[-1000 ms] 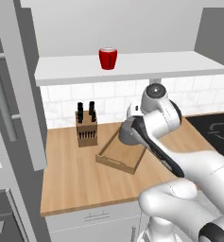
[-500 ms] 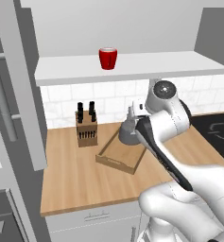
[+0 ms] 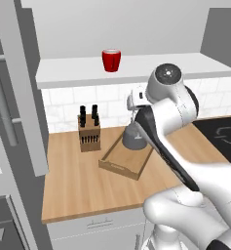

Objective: Pick the kettle from the counter and place it on the tray. Then pick the mug from the cabinet and place it on the tray. Then close the cabinet doors.

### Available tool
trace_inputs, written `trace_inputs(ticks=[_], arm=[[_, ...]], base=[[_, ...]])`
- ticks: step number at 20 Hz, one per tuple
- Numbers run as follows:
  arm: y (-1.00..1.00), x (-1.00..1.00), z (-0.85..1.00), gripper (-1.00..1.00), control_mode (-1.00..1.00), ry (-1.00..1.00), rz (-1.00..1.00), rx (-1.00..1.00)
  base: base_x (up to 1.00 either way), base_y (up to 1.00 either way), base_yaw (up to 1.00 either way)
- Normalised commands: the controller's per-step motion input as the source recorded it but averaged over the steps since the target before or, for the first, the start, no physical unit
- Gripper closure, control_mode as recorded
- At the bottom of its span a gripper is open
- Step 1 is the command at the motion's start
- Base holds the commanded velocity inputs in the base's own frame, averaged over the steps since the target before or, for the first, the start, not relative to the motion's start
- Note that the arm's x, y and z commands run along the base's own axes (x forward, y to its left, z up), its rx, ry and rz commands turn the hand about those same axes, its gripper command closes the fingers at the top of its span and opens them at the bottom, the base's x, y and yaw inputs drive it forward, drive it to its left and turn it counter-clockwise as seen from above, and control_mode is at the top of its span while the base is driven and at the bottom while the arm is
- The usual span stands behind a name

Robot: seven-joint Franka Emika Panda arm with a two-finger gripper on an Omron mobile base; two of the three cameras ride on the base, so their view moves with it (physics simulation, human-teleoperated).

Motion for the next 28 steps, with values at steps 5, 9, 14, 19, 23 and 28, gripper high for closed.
trace_inputs(ticks=[5, 9, 14, 19, 23, 28], arm=[[0.23, 0.0, 0.6, -1.0, -1.0, -0.01, 0.0, -0.01], [0.21, 0.05, 0.54, -1.0, -1.0, 0.0, 0.0, 0.0], [0.3, 0.18, 0.4, -1.0, -1.0, 0.0, 0.0, 0.0], [0.25, 0.3, 0.22, -1.0, -1.0, 0.0, 0.0, 0.0], [0.12, 0.28, 0.01, -1.0, -1.0, 0.0, 0.0, 0.0], [0.13, 0.39, 0.01, -1.0, -1.0, -0.02, 0.0, 0.0]], base=[[0.0, 0.0, 0.0], [0.0, 0.0, 0.0], [0.0, 0.0, 0.0], [0.0, 0.0, 0.0], [0.0, 0.0, 0.0], [0.0, 0.0, 0.0]])
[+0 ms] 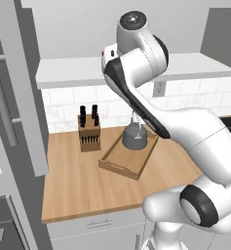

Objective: Pick the kettle from the counter and place it on the tray. Then pick the mug from the cabinet and place it on the tray. Then close the cabinet doors.

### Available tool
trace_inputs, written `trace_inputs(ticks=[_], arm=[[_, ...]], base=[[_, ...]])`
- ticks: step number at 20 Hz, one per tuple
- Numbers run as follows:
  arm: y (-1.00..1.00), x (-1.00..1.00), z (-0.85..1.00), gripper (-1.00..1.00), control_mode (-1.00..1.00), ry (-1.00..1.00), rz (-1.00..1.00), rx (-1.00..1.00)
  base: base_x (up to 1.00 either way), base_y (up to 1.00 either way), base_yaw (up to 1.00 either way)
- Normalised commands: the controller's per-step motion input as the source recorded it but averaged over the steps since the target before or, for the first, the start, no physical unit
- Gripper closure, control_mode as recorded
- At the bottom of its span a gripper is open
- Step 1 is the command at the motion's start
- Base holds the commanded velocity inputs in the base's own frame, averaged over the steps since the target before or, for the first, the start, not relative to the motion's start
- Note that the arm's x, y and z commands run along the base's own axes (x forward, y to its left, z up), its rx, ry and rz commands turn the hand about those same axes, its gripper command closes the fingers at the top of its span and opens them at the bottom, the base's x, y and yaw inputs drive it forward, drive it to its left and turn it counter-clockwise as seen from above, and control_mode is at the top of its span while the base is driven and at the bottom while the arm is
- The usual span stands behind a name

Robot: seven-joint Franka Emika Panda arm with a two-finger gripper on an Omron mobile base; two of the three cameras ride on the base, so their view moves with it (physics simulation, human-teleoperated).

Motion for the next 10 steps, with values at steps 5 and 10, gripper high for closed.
trace_inputs(ticks=[5, 10], arm=[[0.09, 0.37, 0.0, -1.0, -1.0, -0.01, 0.0, 0.0], [0.06, 0.35, 0.03, -1.0, -1.0, -0.04, 0.0, 0.0]], base=[[0.0, 0.0, 0.0], [0.0, 0.0, 0.0]])
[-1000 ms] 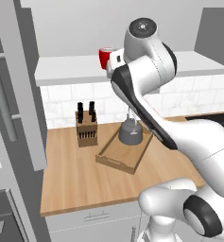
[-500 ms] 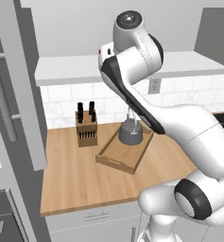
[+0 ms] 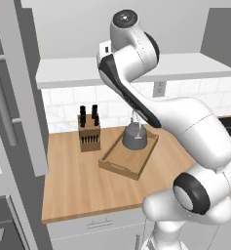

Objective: Pick the kettle from the counter and place it on the tray. Then pick the mug from the cabinet and place it on the tray. Then close the cabinet doors.

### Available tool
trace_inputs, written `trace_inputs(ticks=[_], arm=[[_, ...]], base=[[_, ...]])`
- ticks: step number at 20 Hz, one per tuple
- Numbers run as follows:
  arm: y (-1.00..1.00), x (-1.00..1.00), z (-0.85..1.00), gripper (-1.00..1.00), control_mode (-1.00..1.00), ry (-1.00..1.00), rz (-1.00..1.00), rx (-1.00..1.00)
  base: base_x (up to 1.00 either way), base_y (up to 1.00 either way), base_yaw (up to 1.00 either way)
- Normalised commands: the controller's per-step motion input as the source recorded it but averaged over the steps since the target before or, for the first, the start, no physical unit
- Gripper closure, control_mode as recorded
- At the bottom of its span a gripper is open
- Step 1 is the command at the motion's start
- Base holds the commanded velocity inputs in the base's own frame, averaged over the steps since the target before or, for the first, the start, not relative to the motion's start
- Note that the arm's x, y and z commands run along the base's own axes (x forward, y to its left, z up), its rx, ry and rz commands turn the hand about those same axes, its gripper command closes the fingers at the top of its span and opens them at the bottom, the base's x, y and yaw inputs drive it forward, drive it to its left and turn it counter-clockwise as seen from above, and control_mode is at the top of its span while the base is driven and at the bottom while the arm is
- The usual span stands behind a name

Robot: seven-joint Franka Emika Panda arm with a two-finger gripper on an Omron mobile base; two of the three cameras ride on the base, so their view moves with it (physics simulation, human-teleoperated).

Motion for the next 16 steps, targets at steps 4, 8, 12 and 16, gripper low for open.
trace_inputs(ticks=[4, 8, 12, 16], arm=[[0.09, 0.38, 0.01, -1.0, -1.0, -0.03, 0.0, 0.01], [0.1, 0.29, 0.0, -1.0, -1.0, -0.02, 0.0, 0.03], [0.12, 0.18, 0.0, -1.0, -1.0, 0.0, 0.0, 0.07], [0.08, 0.29, 0.0, -1.0, -1.0, 0.0, 0.0, 0.0]], base=[[0.0, 0.0, 0.0], [0.0, 0.0, 0.0], [0.0, 0.0, 0.0], [0.0, 0.0, 0.0]])
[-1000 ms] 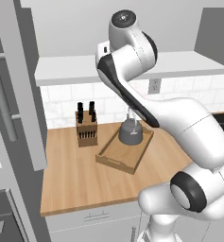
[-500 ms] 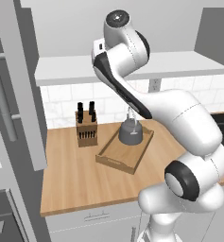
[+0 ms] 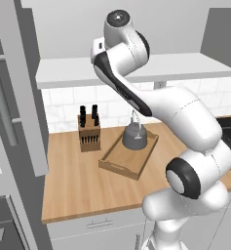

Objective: Pick the kettle from the counter and place it on the tray. Then pick the mug from the cabinet and place it on the tray. Then close the cabinet doors.

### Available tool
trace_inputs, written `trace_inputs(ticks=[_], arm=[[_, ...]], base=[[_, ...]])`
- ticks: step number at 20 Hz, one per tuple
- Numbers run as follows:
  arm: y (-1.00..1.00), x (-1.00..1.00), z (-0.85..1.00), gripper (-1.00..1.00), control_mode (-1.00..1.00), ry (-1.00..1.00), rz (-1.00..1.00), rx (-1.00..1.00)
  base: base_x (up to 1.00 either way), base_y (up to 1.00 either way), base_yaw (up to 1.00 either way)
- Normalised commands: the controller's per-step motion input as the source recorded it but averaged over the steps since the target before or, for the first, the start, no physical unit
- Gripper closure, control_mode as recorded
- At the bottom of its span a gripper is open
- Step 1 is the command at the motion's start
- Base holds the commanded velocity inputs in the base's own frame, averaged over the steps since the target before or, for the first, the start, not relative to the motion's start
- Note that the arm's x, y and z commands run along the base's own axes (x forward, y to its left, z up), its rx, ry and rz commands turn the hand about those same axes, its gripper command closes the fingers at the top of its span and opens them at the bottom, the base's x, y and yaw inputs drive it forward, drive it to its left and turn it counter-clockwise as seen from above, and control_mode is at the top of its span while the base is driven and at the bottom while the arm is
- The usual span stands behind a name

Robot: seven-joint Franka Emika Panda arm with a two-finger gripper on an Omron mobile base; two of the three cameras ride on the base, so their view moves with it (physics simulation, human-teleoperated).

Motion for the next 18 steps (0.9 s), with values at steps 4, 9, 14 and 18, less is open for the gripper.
trace_inputs(ticks=[4, 9, 14, 18], arm=[[0.01, 0.3, -0.01, -1.0, -1.0, 0.0, 0.0, 0.0], [0.03, 0.29, 0.0, -1.0, -1.0, 0.0, 0.0, 0.0], [0.07, 0.28, -0.01, -1.0, -1.0, 0.0, 0.0, 0.0], [0.1, 0.17, -0.03, -1.0, -1.0, 0.0, 0.0, 0.0]], base=[[0.0, 0.0, 0.0], [0.0, 0.0, 0.0], [0.0, 0.0, 0.0], [0.0, 0.0, 0.0]])
